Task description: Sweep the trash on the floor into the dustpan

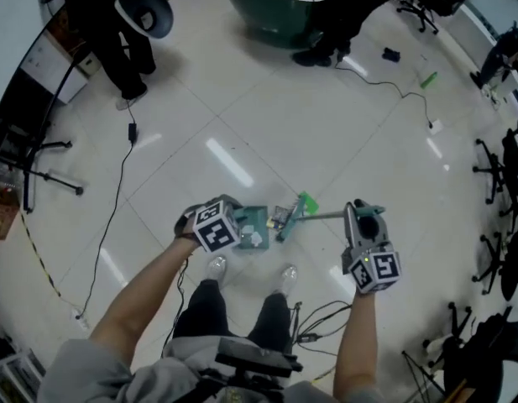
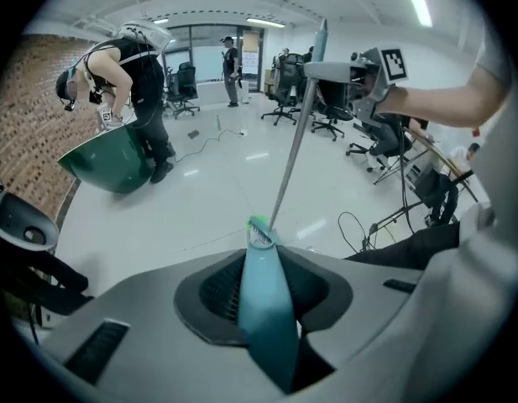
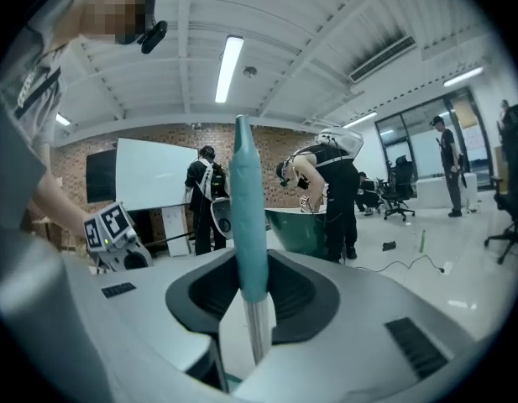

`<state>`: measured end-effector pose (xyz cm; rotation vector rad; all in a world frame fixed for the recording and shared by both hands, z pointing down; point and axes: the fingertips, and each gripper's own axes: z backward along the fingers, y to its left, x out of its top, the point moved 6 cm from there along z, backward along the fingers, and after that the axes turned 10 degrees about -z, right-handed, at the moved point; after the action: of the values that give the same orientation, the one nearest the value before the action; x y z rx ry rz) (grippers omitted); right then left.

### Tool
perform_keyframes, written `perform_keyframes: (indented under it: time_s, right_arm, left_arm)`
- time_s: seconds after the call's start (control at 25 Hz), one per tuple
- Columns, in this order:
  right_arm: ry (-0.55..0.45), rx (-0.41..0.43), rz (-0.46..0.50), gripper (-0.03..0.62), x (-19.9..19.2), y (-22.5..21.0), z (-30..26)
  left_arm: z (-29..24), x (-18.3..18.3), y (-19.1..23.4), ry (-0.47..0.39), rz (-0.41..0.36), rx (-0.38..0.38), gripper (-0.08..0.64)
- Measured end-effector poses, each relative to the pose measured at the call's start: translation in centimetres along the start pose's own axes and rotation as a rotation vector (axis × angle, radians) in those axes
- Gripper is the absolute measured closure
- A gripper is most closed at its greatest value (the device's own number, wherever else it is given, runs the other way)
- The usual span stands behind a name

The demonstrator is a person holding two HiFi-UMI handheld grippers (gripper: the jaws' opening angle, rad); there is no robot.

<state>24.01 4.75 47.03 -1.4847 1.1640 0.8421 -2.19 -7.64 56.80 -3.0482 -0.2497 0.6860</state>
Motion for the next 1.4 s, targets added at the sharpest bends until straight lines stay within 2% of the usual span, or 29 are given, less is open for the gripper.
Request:
perform_keyframes:
  time_s: [0.16,0.28,0.4,0.52,0.68,1.0,1.28,1.4]
  right_arm:
    - [0.058,-0.013,0.081,0.502,-0.3,-5.0,-2.4]
    - [0.137,0.007,0.121,0.500,-2.3,-7.1,-3.8]
    - [0.168,0.011,0.089,0.499,-4.7,-8.6,-5.2]
    - [0.188,0.024,0.024,0.497,-6.9,-8.5,-5.7]
    - [0.187,0.062,-0.073,0.494,-8.4,-6.2,-6.4]
    - [0.232,0.204,-0.078,0.485,-9.9,0.8,-8.1]
    - [0.219,0.292,-0.190,0.485,-10.2,4.5,-7.4]
    - [0.219,0.332,-0.223,0.486,-10.4,6.5,-7.0]
  left_arm:
    - [-0.4,1.2,-0.2,0.063,0.105,0.055,0.457]
    - [-1.6,2.1,-0.7,0.017,0.208,0.091,0.456]
    - [-2.4,3.1,-0.7,-0.017,0.272,0.133,0.456]
    - [-2.5,3.7,-0.3,-0.013,0.261,0.138,0.457]
    - [-2.4,3.4,-0.3,-0.007,0.256,0.154,0.457]
    - [-2.2,2.2,-0.6,-0.011,0.252,0.144,0.457]
    - [-1.7,1.0,-1.1,-0.029,0.255,0.125,0.457]
    - [-1.3,0.6,-1.4,-0.029,0.216,0.119,0.457]
